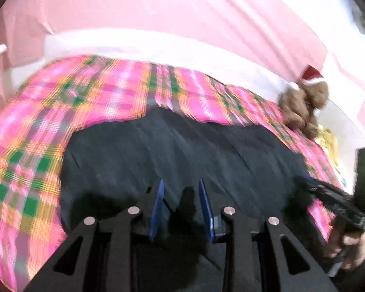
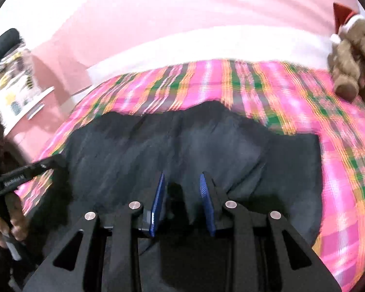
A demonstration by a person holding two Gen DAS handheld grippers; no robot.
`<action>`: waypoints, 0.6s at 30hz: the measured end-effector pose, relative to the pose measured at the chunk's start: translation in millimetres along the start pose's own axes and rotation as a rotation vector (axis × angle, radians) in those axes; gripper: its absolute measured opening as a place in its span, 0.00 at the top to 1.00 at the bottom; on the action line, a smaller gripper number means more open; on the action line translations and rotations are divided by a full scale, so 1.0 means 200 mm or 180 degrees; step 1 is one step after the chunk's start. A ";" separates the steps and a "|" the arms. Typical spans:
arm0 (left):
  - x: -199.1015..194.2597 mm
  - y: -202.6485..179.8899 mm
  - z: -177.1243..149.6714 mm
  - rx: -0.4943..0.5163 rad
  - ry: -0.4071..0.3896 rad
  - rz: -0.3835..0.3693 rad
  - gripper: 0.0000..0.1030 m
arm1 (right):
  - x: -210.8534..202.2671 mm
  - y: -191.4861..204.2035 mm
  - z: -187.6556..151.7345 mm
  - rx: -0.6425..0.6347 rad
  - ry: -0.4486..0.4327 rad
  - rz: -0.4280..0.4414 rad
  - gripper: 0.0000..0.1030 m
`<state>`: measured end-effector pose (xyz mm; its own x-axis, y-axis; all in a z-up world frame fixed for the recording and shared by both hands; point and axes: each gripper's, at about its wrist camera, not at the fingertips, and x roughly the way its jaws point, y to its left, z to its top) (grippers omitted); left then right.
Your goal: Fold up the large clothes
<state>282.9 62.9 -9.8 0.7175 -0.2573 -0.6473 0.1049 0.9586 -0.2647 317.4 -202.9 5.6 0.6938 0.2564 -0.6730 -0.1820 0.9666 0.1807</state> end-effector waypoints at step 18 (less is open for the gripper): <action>-0.04 0.04 -0.19 -0.0046 0.0071 -0.0188 0.69 | -0.05 0.14 -0.22 -0.0044 0.0315 0.0247 0.70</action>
<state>251.9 66.9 -34.5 0.6949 -0.3160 -0.6459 0.1364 0.9399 -0.3131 274.7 -178.8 -13.0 0.6052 0.3290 -0.7250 -0.2426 0.9435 0.2256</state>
